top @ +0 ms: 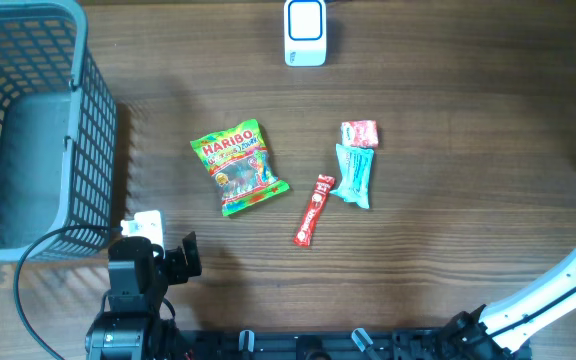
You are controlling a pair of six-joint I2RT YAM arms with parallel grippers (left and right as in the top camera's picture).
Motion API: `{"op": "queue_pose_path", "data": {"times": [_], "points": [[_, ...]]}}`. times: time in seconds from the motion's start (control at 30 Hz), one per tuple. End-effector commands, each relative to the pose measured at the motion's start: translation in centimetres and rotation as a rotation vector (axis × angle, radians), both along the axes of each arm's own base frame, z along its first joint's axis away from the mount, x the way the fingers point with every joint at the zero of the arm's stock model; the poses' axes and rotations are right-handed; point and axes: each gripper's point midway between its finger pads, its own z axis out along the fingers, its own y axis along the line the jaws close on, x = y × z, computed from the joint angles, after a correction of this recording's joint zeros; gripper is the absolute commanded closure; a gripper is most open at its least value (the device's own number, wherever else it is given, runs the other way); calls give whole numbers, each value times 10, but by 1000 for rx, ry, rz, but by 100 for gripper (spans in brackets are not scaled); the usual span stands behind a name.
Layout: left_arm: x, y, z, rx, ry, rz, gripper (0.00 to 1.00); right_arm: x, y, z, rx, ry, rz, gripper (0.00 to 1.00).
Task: Scan the item barcode
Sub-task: 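Reach the right gripper to the green wipes pack and grasp it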
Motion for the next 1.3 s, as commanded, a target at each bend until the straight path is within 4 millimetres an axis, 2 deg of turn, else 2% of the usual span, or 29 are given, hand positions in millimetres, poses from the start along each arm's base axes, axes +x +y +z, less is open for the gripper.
{"op": "queue_pose_path", "data": {"times": [0.0,0.07,0.1,0.17,0.2,0.27,0.33,0.37,0.43,0.5,0.57,0.63,0.73,0.83,1.0,1.13,1.23,1.27], "points": [[0,3,-1,15,0,2,0,36,54,103,-2,-266,76,0],[0,3,-1,15,0,2,0,45,106,136,6,-292,139,0],[0,3,-1,15,0,2,0,51,133,144,14,-291,193,0],[0,3,-1,15,0,2,0,61,188,146,43,-256,308,1],[0,3,-1,15,0,2,0,62,211,142,50,-216,350,0],[0,3,-1,15,0,2,0,63,275,122,33,-82,462,0],[0,3,-1,15,0,2,0,63,321,106,-3,-9,576,0],[0,3,-1,15,0,2,0,62,352,95,-5,19,653,1],[0,3,-1,15,0,2,0,52,409,70,11,81,796,0],[0,3,-1,15,0,2,0,37,449,45,8,137,896,0],[0,3,-1,15,0,2,0,24,468,22,-15,187,891,4],[0,3,-1,15,0,2,0,10,473,1,-71,243,851,11],[0,3,-1,15,0,2,0,-11,484,-25,-131,319,845,14],[0,3,-1,15,0,2,0,-11,492,-39,-164,341,874,16],[0,3,-1,15,0,2,0,-15,509,-78,-214,417,932,17],[0,2,-1,15,0,2,0,-17,498,-102,-294,484,880,22],[0,2,-1,15,0,2,0,-16,496,-108,-308,492,854,37],[0,3,-1,15,0,2,0,-16,493,-107,-323,490,833,47]]}}
